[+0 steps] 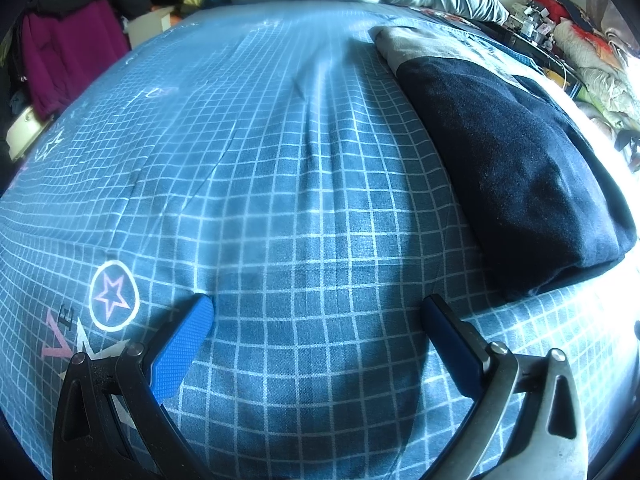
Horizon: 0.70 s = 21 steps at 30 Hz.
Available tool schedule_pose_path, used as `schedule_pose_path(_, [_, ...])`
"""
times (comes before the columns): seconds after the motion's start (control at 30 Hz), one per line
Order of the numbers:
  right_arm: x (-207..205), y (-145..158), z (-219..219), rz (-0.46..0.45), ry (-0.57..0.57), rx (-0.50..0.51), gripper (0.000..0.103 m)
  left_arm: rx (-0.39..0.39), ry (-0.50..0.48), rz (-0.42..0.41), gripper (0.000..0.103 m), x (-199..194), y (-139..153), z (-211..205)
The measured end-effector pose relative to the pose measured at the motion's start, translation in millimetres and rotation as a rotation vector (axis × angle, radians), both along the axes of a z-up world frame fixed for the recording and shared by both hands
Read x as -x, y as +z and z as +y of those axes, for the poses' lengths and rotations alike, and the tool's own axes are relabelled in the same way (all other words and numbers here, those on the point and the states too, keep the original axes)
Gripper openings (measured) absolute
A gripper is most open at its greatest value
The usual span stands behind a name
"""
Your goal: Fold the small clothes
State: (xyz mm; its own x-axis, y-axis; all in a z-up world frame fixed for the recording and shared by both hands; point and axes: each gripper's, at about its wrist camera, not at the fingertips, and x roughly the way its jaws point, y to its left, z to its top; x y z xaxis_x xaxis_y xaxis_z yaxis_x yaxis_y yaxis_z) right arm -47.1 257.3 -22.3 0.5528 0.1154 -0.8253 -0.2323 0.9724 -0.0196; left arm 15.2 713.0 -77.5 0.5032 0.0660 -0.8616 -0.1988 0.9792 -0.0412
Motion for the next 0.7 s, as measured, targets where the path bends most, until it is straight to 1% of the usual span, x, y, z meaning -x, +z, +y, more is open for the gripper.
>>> schedule_pose_path(0.2, [-4.4,0.3,-0.8,-0.009,-0.029,-0.020,0.103,0.003,0.014,0.008,0.103,-3.4,-0.5,-1.6])
schedule_pose_path(0.37, [-4.9,-0.3,0.0,-0.011,-0.030,-0.014,0.103,-0.002,0.027,0.002,0.103,-4.4,-1.6,-1.1])
schedule_pose_path(0.7, [-5.3,-0.5,0.1,-0.006,-0.028,-0.016,0.103,0.015,0.035,0.006,0.103,-7.3,-2.8,2.7])
